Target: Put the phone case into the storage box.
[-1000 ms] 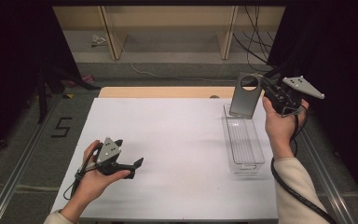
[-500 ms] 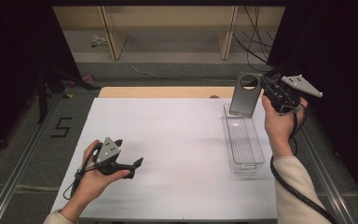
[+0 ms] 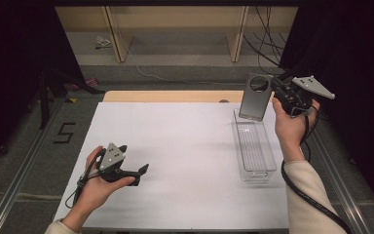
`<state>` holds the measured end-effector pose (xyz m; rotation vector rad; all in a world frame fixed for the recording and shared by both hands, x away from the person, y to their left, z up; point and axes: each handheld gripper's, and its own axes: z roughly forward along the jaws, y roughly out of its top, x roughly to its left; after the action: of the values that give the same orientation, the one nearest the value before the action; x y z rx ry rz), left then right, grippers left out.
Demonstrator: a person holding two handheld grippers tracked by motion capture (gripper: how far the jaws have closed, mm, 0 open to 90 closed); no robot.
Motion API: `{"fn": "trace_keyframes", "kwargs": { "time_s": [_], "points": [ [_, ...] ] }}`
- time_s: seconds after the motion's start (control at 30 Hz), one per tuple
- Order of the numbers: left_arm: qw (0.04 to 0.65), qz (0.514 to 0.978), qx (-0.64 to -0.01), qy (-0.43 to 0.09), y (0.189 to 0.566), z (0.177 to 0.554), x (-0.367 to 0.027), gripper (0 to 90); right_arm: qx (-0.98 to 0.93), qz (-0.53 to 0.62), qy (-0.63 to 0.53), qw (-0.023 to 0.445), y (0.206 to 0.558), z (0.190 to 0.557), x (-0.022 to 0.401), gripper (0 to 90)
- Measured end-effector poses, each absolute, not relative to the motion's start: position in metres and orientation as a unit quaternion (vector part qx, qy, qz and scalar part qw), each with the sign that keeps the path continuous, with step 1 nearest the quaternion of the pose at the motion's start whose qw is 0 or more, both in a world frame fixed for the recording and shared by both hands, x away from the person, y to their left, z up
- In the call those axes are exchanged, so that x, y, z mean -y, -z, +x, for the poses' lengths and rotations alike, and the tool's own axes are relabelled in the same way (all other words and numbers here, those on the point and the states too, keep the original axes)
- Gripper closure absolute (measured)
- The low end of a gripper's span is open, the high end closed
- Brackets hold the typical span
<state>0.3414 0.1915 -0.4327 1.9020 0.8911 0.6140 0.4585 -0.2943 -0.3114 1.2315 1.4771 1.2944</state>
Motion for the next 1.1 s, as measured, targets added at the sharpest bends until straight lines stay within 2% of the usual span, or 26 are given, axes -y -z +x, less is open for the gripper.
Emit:
{"fn": "trace_keyframes", "kwargs": {
  "time_s": [1.1],
  "points": [
    [0.458,0.771,-0.364,-0.251,0.433,0.342,-0.193,3.6,-0.589,0.488,-0.505,0.401,0.316,0.475,0.292,84.6]
  ]
}}
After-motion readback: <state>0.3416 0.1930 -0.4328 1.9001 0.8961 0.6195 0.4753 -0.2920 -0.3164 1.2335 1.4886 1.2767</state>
